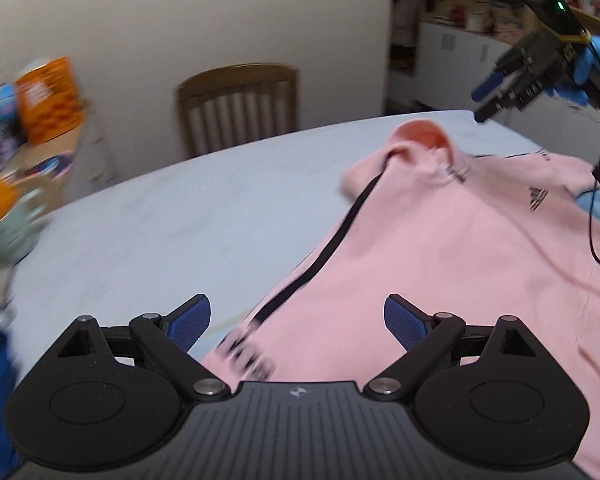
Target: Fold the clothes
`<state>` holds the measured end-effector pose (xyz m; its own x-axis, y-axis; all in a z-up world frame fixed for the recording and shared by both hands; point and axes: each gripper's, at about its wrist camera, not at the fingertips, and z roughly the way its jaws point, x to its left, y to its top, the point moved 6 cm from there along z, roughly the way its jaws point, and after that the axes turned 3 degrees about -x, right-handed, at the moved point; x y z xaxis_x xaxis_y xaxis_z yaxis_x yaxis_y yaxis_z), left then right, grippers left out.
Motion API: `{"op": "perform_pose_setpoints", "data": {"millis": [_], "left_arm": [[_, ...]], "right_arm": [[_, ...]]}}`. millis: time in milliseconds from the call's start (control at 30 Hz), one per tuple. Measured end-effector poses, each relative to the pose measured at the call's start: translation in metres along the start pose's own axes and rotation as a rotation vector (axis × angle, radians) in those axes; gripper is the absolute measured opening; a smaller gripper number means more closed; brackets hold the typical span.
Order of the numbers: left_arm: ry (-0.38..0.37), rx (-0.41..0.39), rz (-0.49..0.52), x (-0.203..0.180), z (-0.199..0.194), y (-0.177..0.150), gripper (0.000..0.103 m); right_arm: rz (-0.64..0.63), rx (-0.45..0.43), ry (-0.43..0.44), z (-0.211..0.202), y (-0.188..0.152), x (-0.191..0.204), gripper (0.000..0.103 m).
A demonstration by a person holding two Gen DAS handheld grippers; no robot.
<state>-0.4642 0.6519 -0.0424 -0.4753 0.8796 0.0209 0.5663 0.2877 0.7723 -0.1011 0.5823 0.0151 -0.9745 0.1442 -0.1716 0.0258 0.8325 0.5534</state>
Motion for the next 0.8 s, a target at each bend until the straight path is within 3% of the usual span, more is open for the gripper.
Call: {"op": "perform_pose_setpoints", "data": {"millis": [167,333,433,700,767,800], "left_arm": [[-0.087,0.003,0.034,-0.026,0.049,0.028,0.090],[-0.121,0.033,0.027,-0.046,0.093,0.052,0.087],[-0.113,0.081,0.016,-0.052,0.115,0.056,0.087],[-0.058,0.223,-0.011,-0.062,0.153,0.047,0.087],[-0.045,0.226,-0.023,-0.065,0.156,0.046,0.080],[-0.038,0.227,-0.033,-0.066,0.156,0.046,0.072]], "right_arm": [[0.012,0.034,-0.005,0.017,-0.031,-0.024,0.103],[0.025,0.069,-0.010,0.035,-0.062,-0.049,0.103],[0.032,0.089,-0.011,0.045,-0.080,-0.063,0.103],[0.044,0.096,0.119,0.099,-0.082,-0.076,0.103],[0.077,0.098,0.169,0.104,-0.085,-0.076,0.103],[0.088,0.085,0.197,0.102,-0.085,-0.074,0.103]]}}
